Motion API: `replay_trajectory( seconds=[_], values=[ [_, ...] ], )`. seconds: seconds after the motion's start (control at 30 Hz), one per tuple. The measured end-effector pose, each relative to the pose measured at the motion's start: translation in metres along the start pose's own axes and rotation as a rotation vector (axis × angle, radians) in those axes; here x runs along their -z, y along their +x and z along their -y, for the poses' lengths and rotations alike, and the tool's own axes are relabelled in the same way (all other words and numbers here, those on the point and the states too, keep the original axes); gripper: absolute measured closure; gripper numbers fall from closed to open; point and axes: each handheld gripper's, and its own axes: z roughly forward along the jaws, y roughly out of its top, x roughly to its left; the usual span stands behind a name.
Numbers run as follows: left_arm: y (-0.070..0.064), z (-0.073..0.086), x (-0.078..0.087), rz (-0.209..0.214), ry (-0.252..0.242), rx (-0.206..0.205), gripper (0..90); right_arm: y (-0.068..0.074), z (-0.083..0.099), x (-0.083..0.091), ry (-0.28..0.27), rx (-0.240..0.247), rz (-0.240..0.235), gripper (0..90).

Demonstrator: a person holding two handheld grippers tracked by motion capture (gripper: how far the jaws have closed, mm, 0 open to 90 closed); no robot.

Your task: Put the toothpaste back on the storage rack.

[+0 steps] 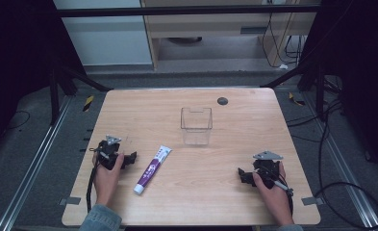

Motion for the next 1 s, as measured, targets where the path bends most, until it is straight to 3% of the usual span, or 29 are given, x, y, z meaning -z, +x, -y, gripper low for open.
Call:
replay_trajectory(
  seconds=[0.37,0.47,0.57,0.77,0.9,1.0],
  values=[
    [0.0,0.0,0.0,0.001,0.001,-0.002,0.0,0.0,0.0,0.0,0.0,0.001,0.0,0.3],
    [0.002,0.0,0.002,0.003,-0.005,-0.001,3.6,0.0,0.0,0.001,0.002,-0.003,-0.001,0.3],
    [0.004,-0.001,0.015,-0.007,-0.04,0.001,4.1,0.0,0.0,0.001,0.002,-0.002,-0.001,0.3],
    [0.003,-0.004,0.034,0.016,-0.055,0.002,3.7,0.0,0.0,0.001,0.002,-0.005,-0.001,0.3],
    [-0.006,-0.011,0.045,0.062,-0.049,-0.014,3.3,0.0,0.0,0.001,0.002,-0.004,-0.001,0.3],
    [-0.023,-0.02,0.049,0.096,-0.016,-0.058,3.3,0.0,0.0,0.001,0.001,-0.003,-0.002,0.3]
  ],
)
